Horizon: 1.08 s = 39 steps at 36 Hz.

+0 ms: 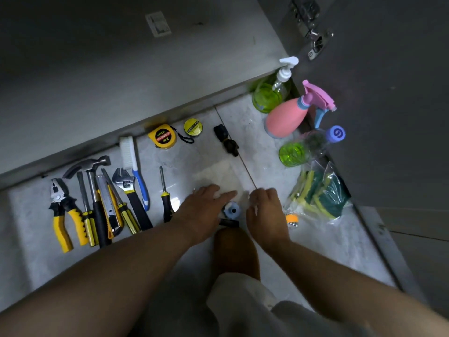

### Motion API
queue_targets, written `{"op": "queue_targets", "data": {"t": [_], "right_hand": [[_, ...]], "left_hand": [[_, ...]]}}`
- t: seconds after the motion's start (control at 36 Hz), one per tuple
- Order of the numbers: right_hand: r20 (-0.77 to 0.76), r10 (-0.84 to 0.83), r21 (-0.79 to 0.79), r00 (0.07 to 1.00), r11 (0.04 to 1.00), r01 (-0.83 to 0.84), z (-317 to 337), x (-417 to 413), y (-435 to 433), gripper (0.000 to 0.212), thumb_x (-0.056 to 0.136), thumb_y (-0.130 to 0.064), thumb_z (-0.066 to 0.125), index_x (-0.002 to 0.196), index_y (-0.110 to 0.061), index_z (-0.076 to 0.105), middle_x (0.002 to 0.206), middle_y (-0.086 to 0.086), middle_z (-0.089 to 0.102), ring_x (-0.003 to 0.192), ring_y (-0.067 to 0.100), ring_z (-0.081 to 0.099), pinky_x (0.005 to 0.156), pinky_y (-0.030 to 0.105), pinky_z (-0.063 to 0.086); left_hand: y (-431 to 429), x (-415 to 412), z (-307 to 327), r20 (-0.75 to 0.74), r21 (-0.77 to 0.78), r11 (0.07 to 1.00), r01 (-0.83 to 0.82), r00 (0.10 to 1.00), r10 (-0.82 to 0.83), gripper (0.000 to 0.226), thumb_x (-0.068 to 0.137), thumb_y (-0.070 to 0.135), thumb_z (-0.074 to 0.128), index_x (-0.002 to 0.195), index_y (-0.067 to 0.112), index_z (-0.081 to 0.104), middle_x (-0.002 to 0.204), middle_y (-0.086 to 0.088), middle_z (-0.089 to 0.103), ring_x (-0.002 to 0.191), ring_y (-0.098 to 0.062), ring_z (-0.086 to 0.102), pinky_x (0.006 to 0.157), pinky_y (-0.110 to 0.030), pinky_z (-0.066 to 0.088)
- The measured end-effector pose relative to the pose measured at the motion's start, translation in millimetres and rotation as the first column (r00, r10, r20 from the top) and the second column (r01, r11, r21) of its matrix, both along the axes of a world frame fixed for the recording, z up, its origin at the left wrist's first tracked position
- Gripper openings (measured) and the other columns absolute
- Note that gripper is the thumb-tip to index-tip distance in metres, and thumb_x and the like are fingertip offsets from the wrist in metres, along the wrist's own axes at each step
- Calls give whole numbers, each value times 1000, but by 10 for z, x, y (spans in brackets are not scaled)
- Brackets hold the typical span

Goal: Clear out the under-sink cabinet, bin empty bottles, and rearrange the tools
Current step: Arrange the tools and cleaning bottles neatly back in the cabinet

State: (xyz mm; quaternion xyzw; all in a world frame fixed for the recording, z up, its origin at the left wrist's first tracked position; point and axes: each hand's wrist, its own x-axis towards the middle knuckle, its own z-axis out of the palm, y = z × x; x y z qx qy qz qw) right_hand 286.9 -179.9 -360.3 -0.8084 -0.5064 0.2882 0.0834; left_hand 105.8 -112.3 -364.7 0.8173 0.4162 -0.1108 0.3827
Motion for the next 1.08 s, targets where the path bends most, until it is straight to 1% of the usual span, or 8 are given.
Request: {"op": "queue_targets", "data": {"t": [0.11, 0.22, 0.33, 0.58, 0.67, 0.81, 0.92, 1.08], "right_hand": [[199, 142, -145, 970, 983, -114, 70, 125, -638, 54, 81, -19, 61, 135, -13, 54, 140, 12, 46, 127, 31, 46, 101, 40, 48], [283, 126, -304, 951, 952, -36, 34, 185, -972, 75, 87, -29, 60, 154, -21, 27, 164, 16, 13, 152, 33, 16, 118, 46, 33], [230, 73, -354, 971, 935, 14, 2, 215, -1018, 85, 91, -36, 59, 158, -20, 9, 166, 15, -7, 154, 35, 8, 120, 45, 29], [156, 223, -259, 962, 949, -178, -63, 77, -726, 84, 92, -32, 55, 160, -11, 10, 168, 12, -4, 156, 28, 1, 125, 37, 12], [155, 267, -206, 951, 950, -233, -74, 104, -584, 80, 94, -33, 51, 160, -10, 12, 168, 11, 1, 155, 27, 5, 121, 33, 8], [93, 372, -153, 924, 922, -356, -76, 157, -309, 83, 91, -29, 57, 160, -13, 15, 169, 5, 3, 153, 23, 16, 122, 37, 28], [25, 453, -94, 891, 888, -449, -64, 104, -113, 71, 94, -24, 55, 158, -12, 25, 168, 3, 10, 151, 23, 25, 119, 30, 28], [-133, 484, -23, 865, 871, -491, 30, -15, 12, 57, 93, -15, 53, 149, -18, 42, 160, 3, 34, 139, 26, 44, 114, 33, 39]], "left_hand": [[-63, 87, -18, 25, 69, 992, 108, 994, -110, 70, 101, 29, 59, 159, 43, 22, 168, -2, 13, 155, -24, 10, 121, -46, 28], [-132, 117, -34, 40, 8, 989, 146, 989, -146, 59, 103, 20, 55, 156, 36, 35, 167, -4, 18, 156, -20, 6, 120, -40, 30], [-160, 84, -23, 49, -57, 994, 98, 994, -95, 60, 100, 6, 56, 152, 31, 44, 166, -7, 19, 156, -19, 3, 123, -35, 23], [-54, -13, -13, -31, 22, 1000, 14, 999, -13, 52, 92, 3, 61, 139, 25, 56, 132, -3, 48, 130, -20, 37, 103, -34, 44], [-19, -42, -1, -35, 10, 999, -34, 999, 34, 45, 95, 6, 58, 136, 23, 57, 128, -2, 49, 127, -19, 38, 97, -33, 46], [65, -96, 3, 2, -33, 980, -196, 981, 196, 40, 101, 19, 57, 140, 24, 55, 130, -4, 50, 127, -20, 39, 101, -37, 45], [131, -148, -8, 47, -32, 949, -315, 948, 316, 34, 98, 25, 63, 132, 24, 62, 124, -6, 57, 122, -24, 46, 102, -45, 46], [188, -217, -59, 136, -73, 844, -531, 833, 536, 32, 94, 25, 70, 125, 19, 66, 115, -7, 62, 111, -23, 57, 98, -37, 48]]}}
